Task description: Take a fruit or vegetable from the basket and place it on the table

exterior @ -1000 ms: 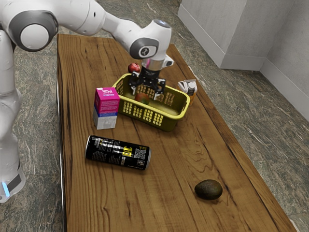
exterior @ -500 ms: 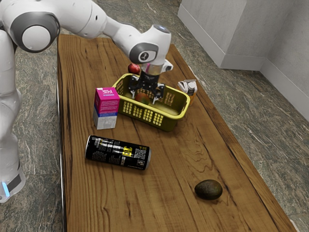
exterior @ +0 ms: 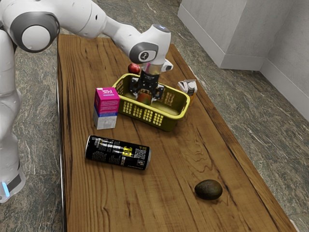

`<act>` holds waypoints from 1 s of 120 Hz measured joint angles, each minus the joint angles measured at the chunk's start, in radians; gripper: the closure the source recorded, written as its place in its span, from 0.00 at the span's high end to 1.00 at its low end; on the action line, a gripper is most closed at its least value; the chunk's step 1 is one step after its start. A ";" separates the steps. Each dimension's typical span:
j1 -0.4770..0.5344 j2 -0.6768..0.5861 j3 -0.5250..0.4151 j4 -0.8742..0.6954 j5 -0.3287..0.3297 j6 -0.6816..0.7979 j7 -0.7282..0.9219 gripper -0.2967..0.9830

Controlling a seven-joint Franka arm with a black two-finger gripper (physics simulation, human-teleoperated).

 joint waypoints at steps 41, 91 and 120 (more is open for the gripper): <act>-0.021 -0.035 -0.010 0.136 0.002 -0.109 0.008 0.48; -0.214 0.035 -0.082 0.393 -0.005 -0.261 0.017 0.48; -0.275 0.142 -0.249 0.528 -0.014 -0.298 0.021 0.48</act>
